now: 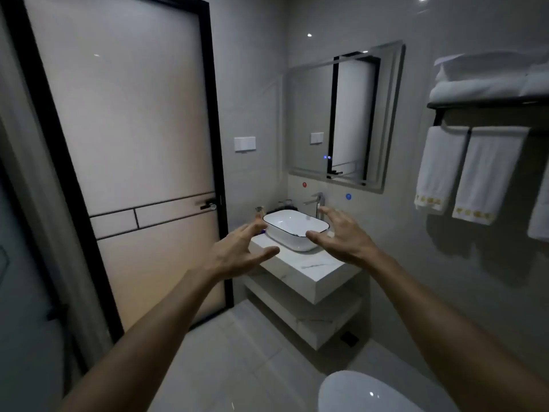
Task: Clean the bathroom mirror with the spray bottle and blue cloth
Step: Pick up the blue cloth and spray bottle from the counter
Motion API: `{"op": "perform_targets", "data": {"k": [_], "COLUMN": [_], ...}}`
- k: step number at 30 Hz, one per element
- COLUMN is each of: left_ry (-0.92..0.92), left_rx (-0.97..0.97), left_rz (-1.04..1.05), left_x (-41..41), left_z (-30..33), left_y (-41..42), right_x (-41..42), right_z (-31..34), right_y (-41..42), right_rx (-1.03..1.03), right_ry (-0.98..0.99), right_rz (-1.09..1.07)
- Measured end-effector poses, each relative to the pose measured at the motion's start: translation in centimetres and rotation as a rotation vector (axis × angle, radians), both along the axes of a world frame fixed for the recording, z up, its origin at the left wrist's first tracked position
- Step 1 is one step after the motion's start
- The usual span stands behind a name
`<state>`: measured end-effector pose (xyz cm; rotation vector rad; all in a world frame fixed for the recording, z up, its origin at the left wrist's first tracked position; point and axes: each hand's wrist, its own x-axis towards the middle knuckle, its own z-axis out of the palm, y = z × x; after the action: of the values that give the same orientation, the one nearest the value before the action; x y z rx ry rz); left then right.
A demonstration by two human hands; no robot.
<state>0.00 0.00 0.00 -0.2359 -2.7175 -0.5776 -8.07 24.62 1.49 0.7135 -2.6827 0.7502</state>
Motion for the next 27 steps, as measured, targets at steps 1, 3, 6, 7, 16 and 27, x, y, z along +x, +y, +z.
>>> {"op": "perform_targets", "data": {"k": [1,3,6,7,16,27], "left_ry": [0.003,-0.009,-0.026,-0.027,-0.013,-0.046], "left_rx": [0.008,0.001,0.000,0.000,0.009,0.022], "left_rz": [0.002,0.026,0.057,0.067,0.076,0.077], "left_x": [-0.2,-0.6,-1.5,-1.9,-9.2,-21.8], "left_z": [0.0,-0.1,-0.7,-0.8,-1.2,-2.3], "left_y": [-0.1,-0.4,-1.4,-1.7,-6.0,-14.0], "right_x": [-0.3,-1.0,-2.6,-3.2,-11.2,-23.3], "right_z": [-0.2,-0.5,-1.2,-1.3,-2.3,-3.2], "right_y": [-0.1,-0.5,-1.3,-1.6,-6.4,-15.2], "right_rx": [-0.008,-0.013,-0.014,-0.018,-0.007,-0.035], "right_ry": [-0.004,-0.007,-0.026,-0.024,-0.025,-0.035], "right_rz": [0.004,0.007,0.026,0.026,0.039,0.025]}}
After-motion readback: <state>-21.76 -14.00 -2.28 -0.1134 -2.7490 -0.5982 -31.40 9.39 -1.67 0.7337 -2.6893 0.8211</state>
